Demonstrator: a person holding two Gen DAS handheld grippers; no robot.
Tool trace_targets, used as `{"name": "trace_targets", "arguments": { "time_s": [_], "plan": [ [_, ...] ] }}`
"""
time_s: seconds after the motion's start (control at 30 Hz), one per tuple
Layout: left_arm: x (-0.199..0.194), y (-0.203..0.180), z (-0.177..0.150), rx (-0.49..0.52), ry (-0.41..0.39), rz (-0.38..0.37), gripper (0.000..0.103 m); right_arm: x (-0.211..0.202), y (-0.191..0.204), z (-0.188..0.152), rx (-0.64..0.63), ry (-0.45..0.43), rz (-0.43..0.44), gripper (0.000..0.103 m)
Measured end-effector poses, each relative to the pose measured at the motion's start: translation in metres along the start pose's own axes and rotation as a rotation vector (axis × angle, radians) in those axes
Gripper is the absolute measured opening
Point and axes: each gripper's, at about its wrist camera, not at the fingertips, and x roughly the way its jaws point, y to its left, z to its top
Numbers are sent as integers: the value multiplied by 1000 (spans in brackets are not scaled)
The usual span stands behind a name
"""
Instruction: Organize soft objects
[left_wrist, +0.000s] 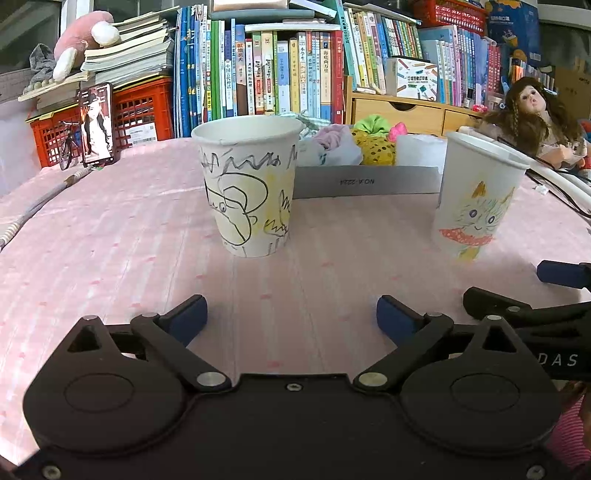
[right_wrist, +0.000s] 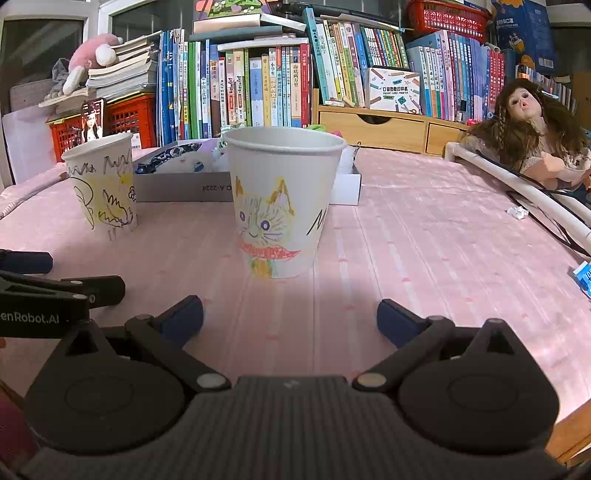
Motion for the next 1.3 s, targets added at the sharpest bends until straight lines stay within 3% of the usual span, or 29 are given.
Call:
{"name": "trace_targets", "arguments": {
  "time_s": [1.3],
  "plan": [
    [2, 3, 1, -4, 16, 11, 103, 0, 1, 0, 0, 0, -1, 103]
  ]
}}
